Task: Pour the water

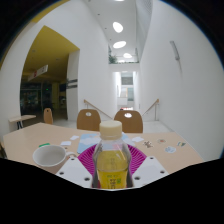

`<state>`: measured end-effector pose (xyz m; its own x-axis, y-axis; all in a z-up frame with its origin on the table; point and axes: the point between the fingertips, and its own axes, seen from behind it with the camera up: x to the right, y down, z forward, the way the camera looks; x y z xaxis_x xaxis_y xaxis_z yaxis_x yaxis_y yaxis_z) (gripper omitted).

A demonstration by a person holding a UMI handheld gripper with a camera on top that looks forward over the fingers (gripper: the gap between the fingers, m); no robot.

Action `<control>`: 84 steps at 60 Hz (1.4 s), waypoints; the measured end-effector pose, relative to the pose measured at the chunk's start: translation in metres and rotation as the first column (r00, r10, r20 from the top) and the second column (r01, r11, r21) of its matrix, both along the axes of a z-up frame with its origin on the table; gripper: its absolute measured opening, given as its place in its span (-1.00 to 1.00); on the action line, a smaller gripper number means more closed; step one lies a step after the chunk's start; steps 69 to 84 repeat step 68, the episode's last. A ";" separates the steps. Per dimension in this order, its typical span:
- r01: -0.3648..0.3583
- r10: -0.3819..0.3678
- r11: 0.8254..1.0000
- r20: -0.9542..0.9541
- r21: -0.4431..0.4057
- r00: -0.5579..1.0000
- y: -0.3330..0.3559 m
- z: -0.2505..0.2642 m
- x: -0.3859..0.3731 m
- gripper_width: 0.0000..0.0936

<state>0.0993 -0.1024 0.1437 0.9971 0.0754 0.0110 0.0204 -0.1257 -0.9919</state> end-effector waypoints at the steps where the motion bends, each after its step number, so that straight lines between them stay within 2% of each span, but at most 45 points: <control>1: -0.006 0.006 1.000 -0.001 -0.001 1.000 -0.002 0.001 0.001 -0.15; 7: -0.002 0.001 1.000 -0.020 -0.009 1.000 -0.006 0.001 -0.002 -0.10; 12: -0.008 0.007 1.000 -0.020 -0.027 1.000 -0.040 0.013 0.013 0.08; 13: -0.011 0.010 0.999 -0.021 -0.033 1.000 -0.017 0.003 0.002 0.12; 14: -0.013 0.012 0.999 -0.020 -0.041 1.000 -0.024 0.004 0.005 0.15; 16: -0.006 0.004 0.998 -0.024 -0.066 1.000 -0.039 0.004 0.013 0.35; 19: -0.007 0.003 0.996 -0.034 -0.094 0.999 -0.059 0.006 0.020 0.80; 20: -0.009 0.005 0.995 -0.036 -0.097 0.999 -0.040 -0.003 0.009 0.88; 28: -0.025 0.022 0.993 -0.032 -0.119 0.999 -0.115 0.011 0.030 0.83; 29: -0.027 0.023 0.992 -0.031 -0.124 0.999 -0.098 0.001 0.017 0.83; 35: -0.040 0.037 0.988 -0.022 -0.150 0.999 -0.166 0.004 0.028 0.84; 36: -0.046 0.042 0.988 -0.024 -0.151 0.999 -0.156 -0.004 0.018 0.83; 42: -0.084 0.074 0.983 -0.066 -0.163 0.995 -0.223 -0.008 0.014 0.83; 51: -0.111 0.089 0.979 -0.132 -0.170 0.987 -0.271 -0.012 0.012 0.83; 62: -0.140 0.103 0.976 -0.210 -0.169 0.972 -0.286 -0.003 0.019 0.83; 84: -0.136 0.095 0.977 -0.236 -0.164 0.967 -0.295 0.002 0.026 0.83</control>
